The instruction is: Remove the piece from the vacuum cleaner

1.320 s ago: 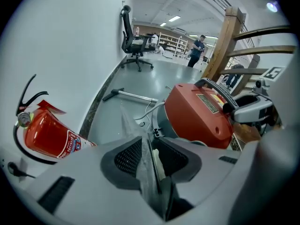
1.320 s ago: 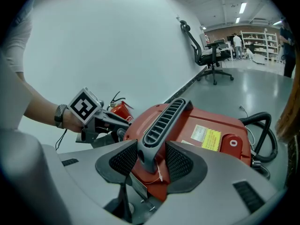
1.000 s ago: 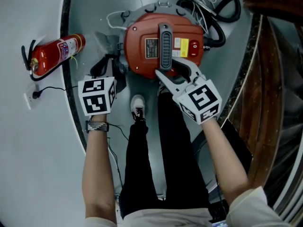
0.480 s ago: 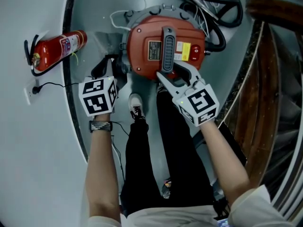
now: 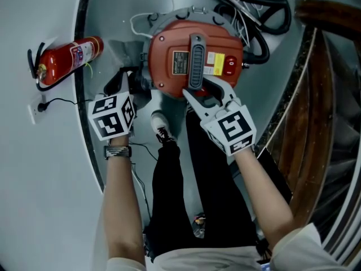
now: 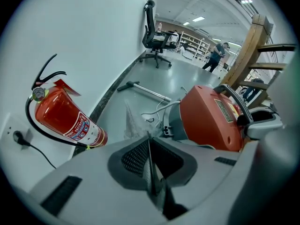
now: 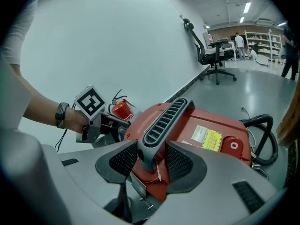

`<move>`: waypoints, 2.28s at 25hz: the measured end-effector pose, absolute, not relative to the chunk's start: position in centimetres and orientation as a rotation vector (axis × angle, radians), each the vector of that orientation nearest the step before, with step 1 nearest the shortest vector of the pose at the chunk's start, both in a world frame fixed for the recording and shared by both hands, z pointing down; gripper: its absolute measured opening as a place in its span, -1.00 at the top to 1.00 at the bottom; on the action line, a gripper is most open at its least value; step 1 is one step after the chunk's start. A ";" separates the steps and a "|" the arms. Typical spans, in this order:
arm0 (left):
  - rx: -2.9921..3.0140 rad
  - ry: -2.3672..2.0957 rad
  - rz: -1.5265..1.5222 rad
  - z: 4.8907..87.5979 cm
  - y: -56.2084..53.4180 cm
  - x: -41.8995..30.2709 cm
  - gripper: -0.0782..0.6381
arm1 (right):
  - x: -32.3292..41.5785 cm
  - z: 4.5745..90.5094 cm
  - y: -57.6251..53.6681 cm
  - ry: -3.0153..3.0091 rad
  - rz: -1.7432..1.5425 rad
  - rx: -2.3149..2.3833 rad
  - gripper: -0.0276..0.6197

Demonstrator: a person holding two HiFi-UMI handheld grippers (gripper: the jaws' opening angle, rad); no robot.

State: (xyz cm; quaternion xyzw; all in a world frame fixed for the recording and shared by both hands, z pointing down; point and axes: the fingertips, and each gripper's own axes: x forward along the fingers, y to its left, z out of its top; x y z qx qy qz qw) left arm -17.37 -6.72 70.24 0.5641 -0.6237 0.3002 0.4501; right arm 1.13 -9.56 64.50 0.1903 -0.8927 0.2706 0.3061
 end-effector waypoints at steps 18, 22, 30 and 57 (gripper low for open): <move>1.554 -1.495 0.817 68.7 -2.8 -16.4 0.43 | 1.2 64.6 -9.5 -2.379 0.689 0.501 0.34; 1.493 -1.501 0.858 69.5 -1.7 -16.1 0.41 | 1.1 64.5 -9.5 -2.380 0.688 0.507 0.34; 1.412 -1.521 0.821 70.1 -1.7 -15.9 0.59 | 1.1 64.5 -9.5 -2.384 0.677 0.515 0.34; 1.466 -1.459 0.961 70.4 -1.7 -17.5 0.64 | 1.2 64.6 -9.4 -2.387 0.655 0.492 0.34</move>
